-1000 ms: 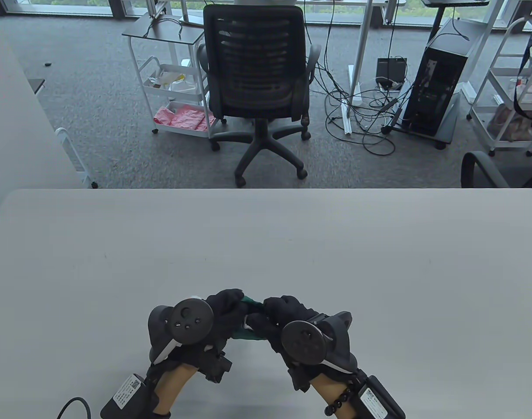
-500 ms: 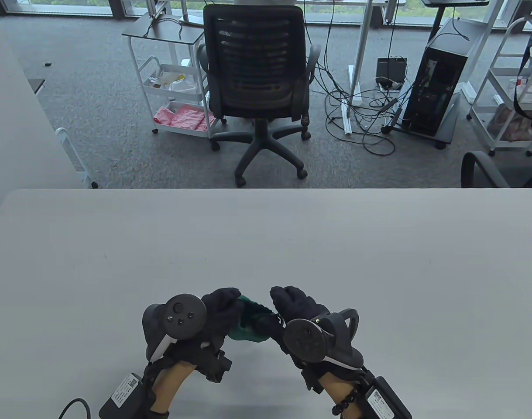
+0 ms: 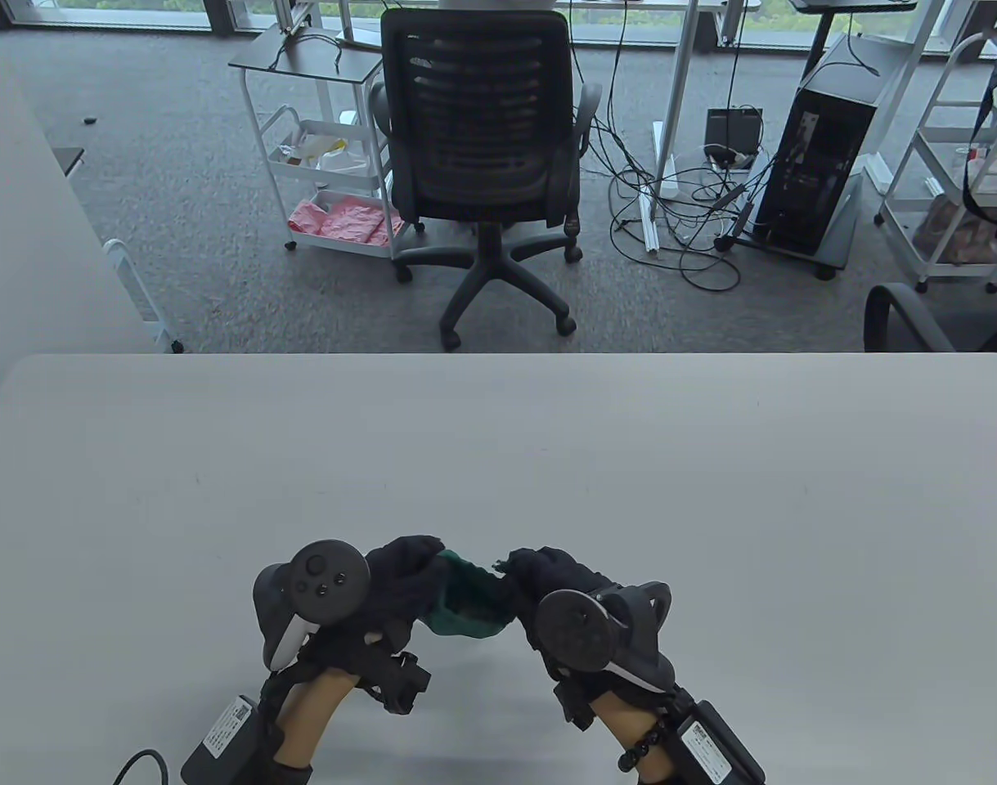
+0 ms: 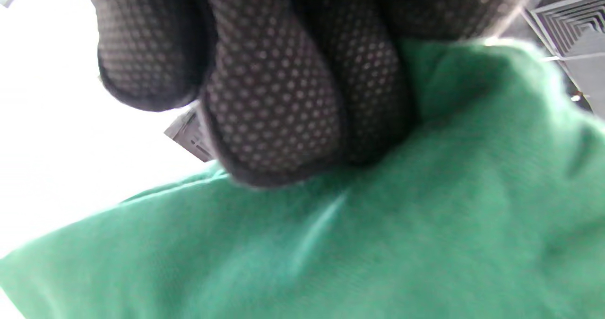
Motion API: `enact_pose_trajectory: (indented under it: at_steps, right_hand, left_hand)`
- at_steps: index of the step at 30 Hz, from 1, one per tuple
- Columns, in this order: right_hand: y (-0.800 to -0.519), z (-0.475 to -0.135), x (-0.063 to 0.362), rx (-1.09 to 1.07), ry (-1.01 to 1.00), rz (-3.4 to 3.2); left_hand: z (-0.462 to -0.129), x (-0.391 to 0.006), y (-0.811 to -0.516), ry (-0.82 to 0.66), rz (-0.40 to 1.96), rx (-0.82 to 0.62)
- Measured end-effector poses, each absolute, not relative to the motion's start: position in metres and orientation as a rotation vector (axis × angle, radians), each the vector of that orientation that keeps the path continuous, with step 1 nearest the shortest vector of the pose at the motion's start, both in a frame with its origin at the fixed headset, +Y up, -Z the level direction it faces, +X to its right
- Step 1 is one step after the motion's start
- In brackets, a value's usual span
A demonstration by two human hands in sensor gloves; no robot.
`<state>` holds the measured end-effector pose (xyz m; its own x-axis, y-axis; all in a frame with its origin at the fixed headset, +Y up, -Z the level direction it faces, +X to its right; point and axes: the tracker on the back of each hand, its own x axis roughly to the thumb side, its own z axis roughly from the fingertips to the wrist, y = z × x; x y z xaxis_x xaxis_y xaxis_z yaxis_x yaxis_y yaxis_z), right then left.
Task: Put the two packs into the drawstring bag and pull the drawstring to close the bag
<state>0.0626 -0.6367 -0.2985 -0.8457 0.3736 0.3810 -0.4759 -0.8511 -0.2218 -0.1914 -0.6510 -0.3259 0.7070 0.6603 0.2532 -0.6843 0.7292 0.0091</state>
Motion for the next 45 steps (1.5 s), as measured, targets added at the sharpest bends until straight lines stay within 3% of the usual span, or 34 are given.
enact_pose_trajectory:
  at_steps: [6, 15, 27, 32, 37, 40, 45]
  right_hand:
    - [-0.658, -0.313, 0.082, 0.185, -0.151, 2.409]
    - [-0.663, -0.316, 0.079, 0.288, -0.009, 2.224]
    - [-0.654, -0.311, 0.07, 0.366, -0.143, 2.398]
    - [-0.641, -0.308, 0.077, 0.397, -0.264, 2.462]
    - [-0.632, -0.311, 0.098, 0.329, -0.331, 2.474]
    - [-0.63, -0.313, 0.108, 0.288, -0.357, 2.466]
    - [-0.629, -0.315, 0.12, 0.238, -0.392, 2.457]
  left_hand:
    - [-0.33, -0.2, -0.656, -0.198, 0.907, 0.061]
    - [-0.33, -0.198, -0.659, -0.198, 0.918, 0.048]
    - [-0.331, -0.19, -0.662, -0.27, 0.929, -0.029]
    - [-0.336, -0.195, -0.657, -0.306, 0.811, -0.083]
    - [-0.343, -0.224, -0.649, -0.129, 0.446, 0.002]
    - [-0.352, -0.238, -0.662, -0.031, 0.253, -0.082]
    - [-0.365, -0.24, -0.7, 0.029, 0.155, -0.292]
